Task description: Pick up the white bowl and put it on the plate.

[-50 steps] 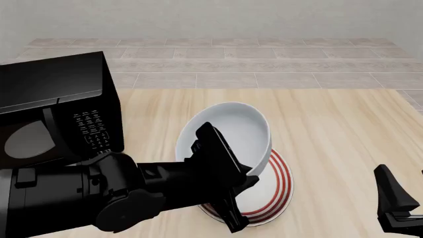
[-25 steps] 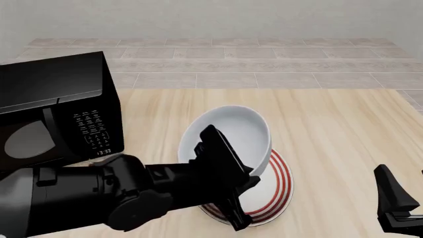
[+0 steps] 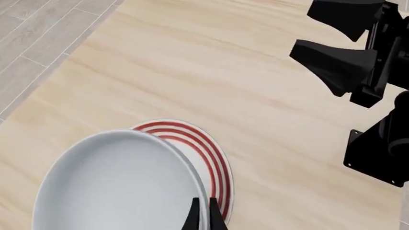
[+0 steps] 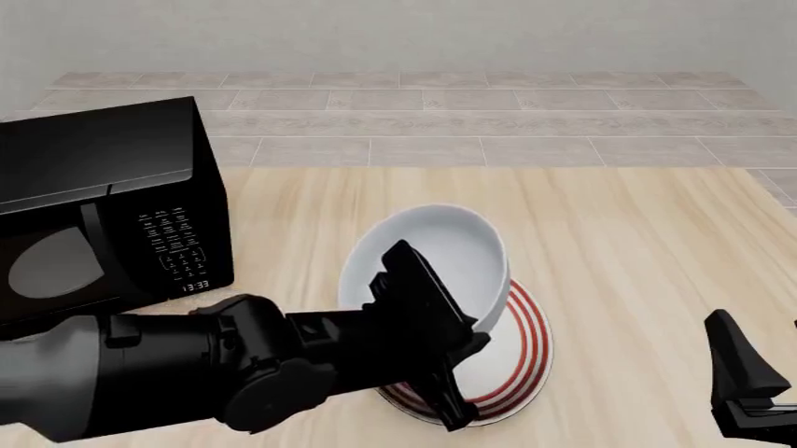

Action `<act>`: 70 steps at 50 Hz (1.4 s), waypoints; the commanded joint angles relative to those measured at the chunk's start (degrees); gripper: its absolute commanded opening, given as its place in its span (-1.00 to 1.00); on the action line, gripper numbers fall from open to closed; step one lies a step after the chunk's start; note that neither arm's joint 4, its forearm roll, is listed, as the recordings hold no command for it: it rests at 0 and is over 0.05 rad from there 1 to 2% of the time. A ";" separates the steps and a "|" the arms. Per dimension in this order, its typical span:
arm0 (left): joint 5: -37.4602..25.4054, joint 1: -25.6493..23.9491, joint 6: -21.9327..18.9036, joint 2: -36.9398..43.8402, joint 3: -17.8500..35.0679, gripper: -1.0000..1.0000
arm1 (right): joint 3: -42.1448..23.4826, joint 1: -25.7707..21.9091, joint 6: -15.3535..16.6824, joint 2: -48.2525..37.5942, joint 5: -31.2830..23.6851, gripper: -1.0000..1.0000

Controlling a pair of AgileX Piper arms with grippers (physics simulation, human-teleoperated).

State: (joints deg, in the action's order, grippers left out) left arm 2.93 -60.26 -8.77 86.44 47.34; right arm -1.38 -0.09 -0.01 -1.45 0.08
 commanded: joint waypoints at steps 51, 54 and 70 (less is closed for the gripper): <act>4.48 -0.26 1.26 6.69 1.70 -1.00 | 0.54 0.02 0.06 -0.16 0.66 1.00; 4.77 -0.22 1.22 7.05 1.71 -1.00 | 0.54 0.03 0.06 -0.16 0.65 1.00; 5.78 -0.28 1.57 8.39 1.73 -1.00 | 0.54 0.03 0.05 -0.15 0.65 1.00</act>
State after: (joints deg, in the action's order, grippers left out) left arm 7.88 -60.45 -6.93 94.22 48.74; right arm -1.38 -0.10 -0.02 -1.45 0.08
